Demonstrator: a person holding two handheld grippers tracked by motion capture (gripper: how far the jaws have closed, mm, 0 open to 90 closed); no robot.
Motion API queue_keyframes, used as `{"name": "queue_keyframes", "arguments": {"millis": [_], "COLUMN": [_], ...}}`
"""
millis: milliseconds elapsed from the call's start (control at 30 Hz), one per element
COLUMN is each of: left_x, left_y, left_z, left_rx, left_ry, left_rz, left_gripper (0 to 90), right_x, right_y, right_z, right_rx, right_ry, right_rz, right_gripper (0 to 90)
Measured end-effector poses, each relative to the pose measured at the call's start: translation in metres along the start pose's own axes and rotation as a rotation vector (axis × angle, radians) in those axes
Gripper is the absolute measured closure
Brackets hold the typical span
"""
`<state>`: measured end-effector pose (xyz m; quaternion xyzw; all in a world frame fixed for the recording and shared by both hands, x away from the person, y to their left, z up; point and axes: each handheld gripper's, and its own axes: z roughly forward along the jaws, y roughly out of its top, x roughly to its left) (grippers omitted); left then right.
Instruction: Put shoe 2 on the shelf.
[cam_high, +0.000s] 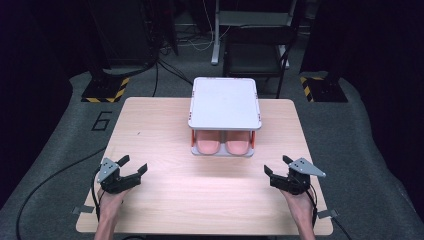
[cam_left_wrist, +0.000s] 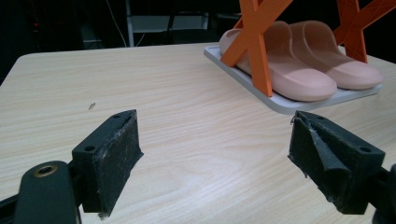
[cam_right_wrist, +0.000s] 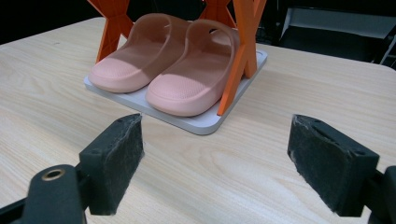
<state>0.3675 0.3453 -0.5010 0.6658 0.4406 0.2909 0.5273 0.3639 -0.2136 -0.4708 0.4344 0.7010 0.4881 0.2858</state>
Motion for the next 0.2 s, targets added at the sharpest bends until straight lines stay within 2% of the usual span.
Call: {"name": "queue_keyframes", "arguments": {"millis": [33, 200], "left_x": [-0.0001, 0.0001], "left_y": [0.0000, 0.0000], "left_z": [0.0001, 0.0002], "left_rx": [0.002, 0.001], "left_ry": [-0.001, 0.004], "left_rz": [0.002, 0.003], "left_gripper": [16.0, 16.0], "right_x": [-0.0007, -0.0019], "right_y": [-0.0008, -0.0038], "right_z": [0.0005, 0.0031], "right_rx": [0.006, 0.005], "right_ry": [0.003, -0.002], "right_rz": [-0.010, 0.004], "right_gripper": [17.7, 17.6]}}
